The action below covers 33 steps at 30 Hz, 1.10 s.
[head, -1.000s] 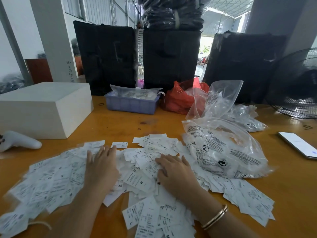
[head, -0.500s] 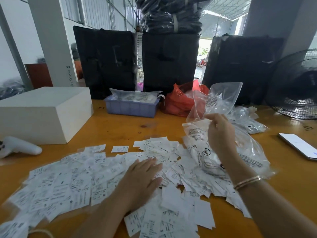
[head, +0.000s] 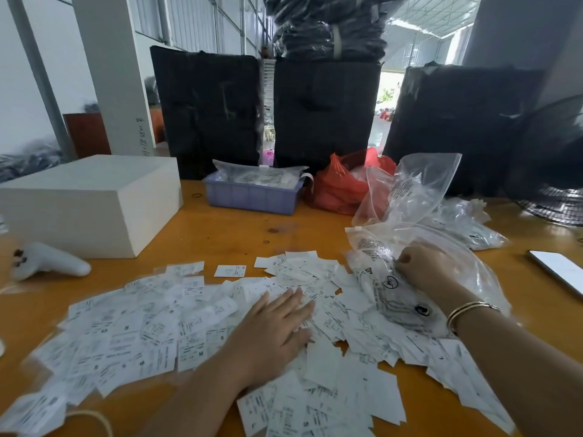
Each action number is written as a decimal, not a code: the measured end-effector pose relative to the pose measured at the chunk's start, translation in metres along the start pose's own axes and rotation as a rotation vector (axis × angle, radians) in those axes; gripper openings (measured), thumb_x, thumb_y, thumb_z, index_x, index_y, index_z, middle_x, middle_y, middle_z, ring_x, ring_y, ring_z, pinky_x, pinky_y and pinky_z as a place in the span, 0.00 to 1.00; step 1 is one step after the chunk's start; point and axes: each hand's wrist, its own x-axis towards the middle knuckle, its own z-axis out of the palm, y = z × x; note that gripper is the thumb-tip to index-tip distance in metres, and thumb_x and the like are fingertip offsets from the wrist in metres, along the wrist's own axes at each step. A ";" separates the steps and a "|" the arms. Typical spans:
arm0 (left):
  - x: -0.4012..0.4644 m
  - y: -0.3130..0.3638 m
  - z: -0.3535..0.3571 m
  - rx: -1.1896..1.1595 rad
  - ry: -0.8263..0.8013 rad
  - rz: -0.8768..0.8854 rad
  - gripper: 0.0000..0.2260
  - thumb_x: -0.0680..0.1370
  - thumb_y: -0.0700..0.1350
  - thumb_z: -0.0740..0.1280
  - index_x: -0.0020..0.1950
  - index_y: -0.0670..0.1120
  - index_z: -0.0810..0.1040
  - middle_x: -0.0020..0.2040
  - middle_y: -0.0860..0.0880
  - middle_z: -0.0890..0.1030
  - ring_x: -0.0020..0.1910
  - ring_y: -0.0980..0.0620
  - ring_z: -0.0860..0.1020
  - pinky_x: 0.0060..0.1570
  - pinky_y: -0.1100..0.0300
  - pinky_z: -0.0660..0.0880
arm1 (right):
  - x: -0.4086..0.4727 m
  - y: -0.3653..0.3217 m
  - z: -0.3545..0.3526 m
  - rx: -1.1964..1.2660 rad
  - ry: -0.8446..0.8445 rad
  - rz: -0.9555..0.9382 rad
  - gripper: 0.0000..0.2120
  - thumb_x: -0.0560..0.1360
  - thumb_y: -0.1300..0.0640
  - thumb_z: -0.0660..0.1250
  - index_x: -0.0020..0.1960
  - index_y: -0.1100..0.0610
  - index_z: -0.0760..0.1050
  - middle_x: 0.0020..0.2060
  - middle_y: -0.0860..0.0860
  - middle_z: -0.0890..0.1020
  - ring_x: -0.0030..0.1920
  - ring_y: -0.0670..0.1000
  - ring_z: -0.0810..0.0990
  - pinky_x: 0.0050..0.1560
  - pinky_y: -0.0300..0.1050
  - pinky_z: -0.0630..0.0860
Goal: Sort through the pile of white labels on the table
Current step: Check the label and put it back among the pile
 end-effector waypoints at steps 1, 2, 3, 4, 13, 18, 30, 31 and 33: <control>0.000 0.001 0.000 -0.031 0.021 0.001 0.26 0.77 0.67 0.36 0.74 0.63 0.40 0.75 0.61 0.40 0.72 0.66 0.35 0.66 0.63 0.25 | -0.002 -0.001 -0.001 -0.015 0.030 -0.007 0.11 0.74 0.54 0.65 0.33 0.50 0.71 0.37 0.48 0.76 0.41 0.52 0.74 0.38 0.43 0.67; 0.001 0.001 0.000 -0.070 0.059 0.001 0.27 0.76 0.68 0.35 0.74 0.63 0.41 0.75 0.62 0.42 0.73 0.67 0.36 0.65 0.63 0.24 | -0.003 0.000 -0.001 -0.010 0.058 -0.005 0.09 0.74 0.54 0.65 0.34 0.50 0.73 0.38 0.49 0.76 0.42 0.52 0.74 0.40 0.44 0.69; 0.003 0.002 0.000 -0.113 0.108 0.001 0.28 0.76 0.68 0.34 0.74 0.62 0.44 0.76 0.62 0.44 0.73 0.69 0.37 0.65 0.64 0.23 | -0.004 0.001 -0.001 0.011 0.084 0.006 0.08 0.74 0.55 0.64 0.37 0.51 0.75 0.38 0.50 0.78 0.41 0.53 0.75 0.42 0.46 0.71; 0.004 0.002 -0.001 -0.155 0.169 0.002 0.29 0.76 0.68 0.34 0.74 0.61 0.48 0.76 0.62 0.47 0.73 0.70 0.40 0.66 0.64 0.24 | -0.006 0.001 -0.002 0.043 0.116 0.018 0.07 0.75 0.55 0.64 0.39 0.54 0.77 0.38 0.51 0.78 0.40 0.53 0.75 0.42 0.47 0.72; 0.002 0.006 -0.020 -0.558 0.710 -0.093 0.16 0.80 0.55 0.50 0.59 0.56 0.75 0.58 0.65 0.75 0.62 0.72 0.68 0.68 0.70 0.55 | -0.074 -0.076 -0.033 0.867 0.120 -0.352 0.04 0.76 0.57 0.66 0.46 0.48 0.73 0.35 0.46 0.81 0.31 0.43 0.77 0.31 0.32 0.73; -0.006 0.002 -0.029 -0.866 0.572 -0.158 0.22 0.76 0.60 0.52 0.53 0.49 0.80 0.51 0.57 0.81 0.54 0.63 0.76 0.55 0.67 0.69 | -0.118 -0.116 -0.001 1.089 -0.317 -0.432 0.12 0.75 0.62 0.66 0.53 0.48 0.72 0.37 0.46 0.84 0.35 0.44 0.82 0.37 0.34 0.76; 0.001 -0.003 -0.024 -0.730 0.652 -0.356 0.02 0.77 0.47 0.67 0.44 0.51 0.78 0.42 0.56 0.84 0.41 0.64 0.79 0.36 0.72 0.74 | -0.125 -0.099 0.030 0.469 -0.099 -0.568 0.12 0.77 0.50 0.63 0.60 0.49 0.76 0.53 0.44 0.80 0.53 0.43 0.76 0.56 0.41 0.71; 0.001 -0.004 -0.024 -0.745 0.675 -0.370 0.02 0.77 0.46 0.67 0.44 0.51 0.77 0.41 0.57 0.84 0.40 0.65 0.79 0.34 0.73 0.73 | -0.127 -0.097 0.032 0.267 -0.096 -0.659 0.16 0.75 0.47 0.63 0.62 0.48 0.76 0.57 0.44 0.78 0.57 0.45 0.73 0.60 0.44 0.68; 0.002 -0.005 -0.024 -0.762 0.695 -0.383 0.03 0.77 0.45 0.68 0.43 0.50 0.76 0.41 0.58 0.84 0.41 0.65 0.80 0.33 0.72 0.72 | -0.129 -0.098 0.036 0.046 -0.104 -0.742 0.21 0.74 0.42 0.60 0.65 0.46 0.73 0.61 0.44 0.76 0.61 0.48 0.71 0.61 0.47 0.62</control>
